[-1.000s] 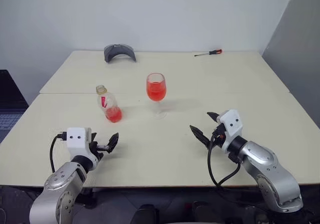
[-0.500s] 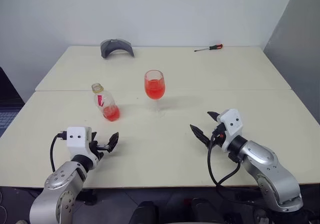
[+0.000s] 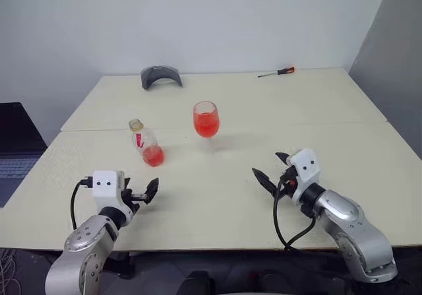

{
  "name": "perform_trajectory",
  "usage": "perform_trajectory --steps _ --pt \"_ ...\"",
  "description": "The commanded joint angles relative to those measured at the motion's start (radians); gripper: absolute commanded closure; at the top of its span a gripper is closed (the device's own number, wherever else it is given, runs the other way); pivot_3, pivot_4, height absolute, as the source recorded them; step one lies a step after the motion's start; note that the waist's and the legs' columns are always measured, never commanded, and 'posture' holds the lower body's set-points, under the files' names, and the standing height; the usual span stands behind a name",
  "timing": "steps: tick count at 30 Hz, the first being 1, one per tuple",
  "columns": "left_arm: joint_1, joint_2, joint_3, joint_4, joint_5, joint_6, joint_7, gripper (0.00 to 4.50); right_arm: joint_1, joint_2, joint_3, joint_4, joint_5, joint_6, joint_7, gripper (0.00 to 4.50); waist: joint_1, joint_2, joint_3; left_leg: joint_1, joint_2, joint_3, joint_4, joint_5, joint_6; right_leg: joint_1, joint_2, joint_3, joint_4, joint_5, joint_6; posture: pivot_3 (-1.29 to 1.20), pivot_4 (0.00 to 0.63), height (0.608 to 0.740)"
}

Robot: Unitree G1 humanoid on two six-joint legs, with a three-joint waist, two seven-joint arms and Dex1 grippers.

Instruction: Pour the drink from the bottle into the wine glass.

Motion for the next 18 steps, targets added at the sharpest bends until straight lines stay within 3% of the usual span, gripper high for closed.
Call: perform_trajectory --steps 1,18 --pt "-0.223 -0.044 -0.226 -0.113 0.057 0.002 0.044 0.01 -0.003 0.142 -0.101 -0.030 -0.168 0.114 -0.344 0.00 0.000 0.000 -0.004 0.001 0.000 0.000 -0.001 0.000 0.000 0.000 0.000 0.000 0.000 0.000 0.000 0.00 0.000 0.740" --pt "-0.231 -0.041 -0.244 -0.076 0.101 -0.063 0.063 0.01 0.004 0.163 -0.096 -0.018 -0.188 0.064 -0.365 0.00 0.000 0.003 -0.024 0.003 0.000 0.001 -0.006 0.000 0.000 0.000 0.000 0.001 -0.001 -0.001 -0.002 0.00 0.000 0.740"
